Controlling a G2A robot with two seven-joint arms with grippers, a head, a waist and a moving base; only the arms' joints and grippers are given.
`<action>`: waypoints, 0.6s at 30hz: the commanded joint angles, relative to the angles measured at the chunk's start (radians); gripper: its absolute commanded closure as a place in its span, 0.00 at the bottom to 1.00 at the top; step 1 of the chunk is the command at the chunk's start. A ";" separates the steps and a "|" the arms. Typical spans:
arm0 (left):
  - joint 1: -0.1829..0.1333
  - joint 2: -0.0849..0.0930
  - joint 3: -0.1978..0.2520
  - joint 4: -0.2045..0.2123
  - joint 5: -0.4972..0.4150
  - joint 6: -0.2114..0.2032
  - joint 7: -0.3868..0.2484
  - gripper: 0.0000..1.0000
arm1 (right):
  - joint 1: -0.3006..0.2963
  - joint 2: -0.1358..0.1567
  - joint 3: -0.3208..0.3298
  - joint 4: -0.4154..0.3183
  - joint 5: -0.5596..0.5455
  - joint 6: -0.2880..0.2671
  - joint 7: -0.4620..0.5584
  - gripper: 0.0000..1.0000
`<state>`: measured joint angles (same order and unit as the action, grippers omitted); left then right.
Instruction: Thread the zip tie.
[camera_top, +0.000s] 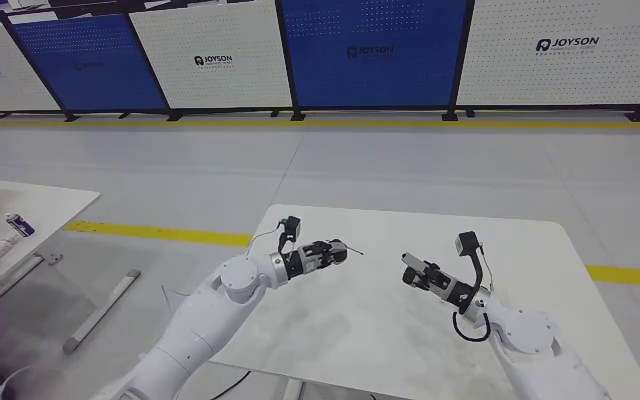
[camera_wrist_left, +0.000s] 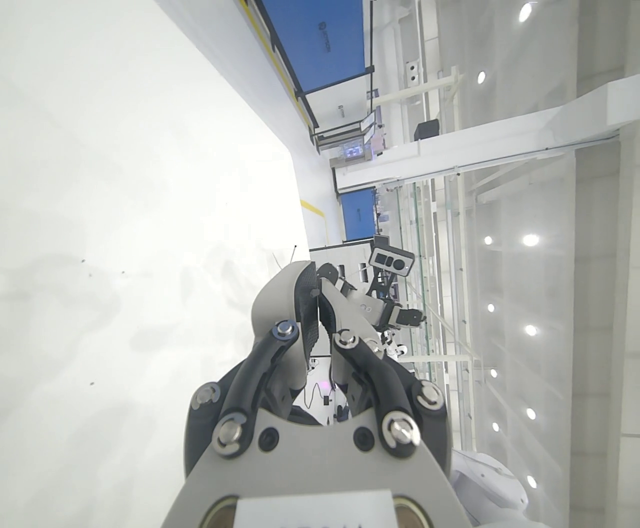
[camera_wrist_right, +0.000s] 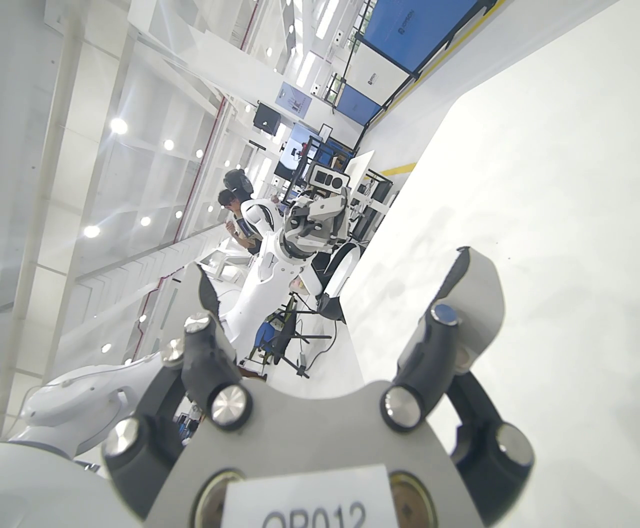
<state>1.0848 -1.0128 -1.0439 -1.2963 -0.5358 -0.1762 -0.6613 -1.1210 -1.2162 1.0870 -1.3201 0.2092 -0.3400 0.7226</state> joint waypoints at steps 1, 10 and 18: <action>0.008 0.003 -0.025 -0.027 -0.019 -0.035 0.007 1.00 | 0.000 0.000 0.000 0.000 0.000 0.000 0.000 0.00; 0.071 0.015 -0.130 -0.136 -0.139 -0.097 0.020 1.00 | 0.000 0.000 0.000 0.000 0.000 0.000 0.000 0.00; 0.078 0.010 -0.096 -0.128 -0.015 -0.088 0.099 1.00 | 0.000 0.000 0.000 0.000 0.000 0.000 0.000 0.00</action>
<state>1.1613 -1.0003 -1.1553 -1.4288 -0.6058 -0.2703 -0.5901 -1.1210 -1.2162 1.0870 -1.3201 0.2092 -0.3400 0.7226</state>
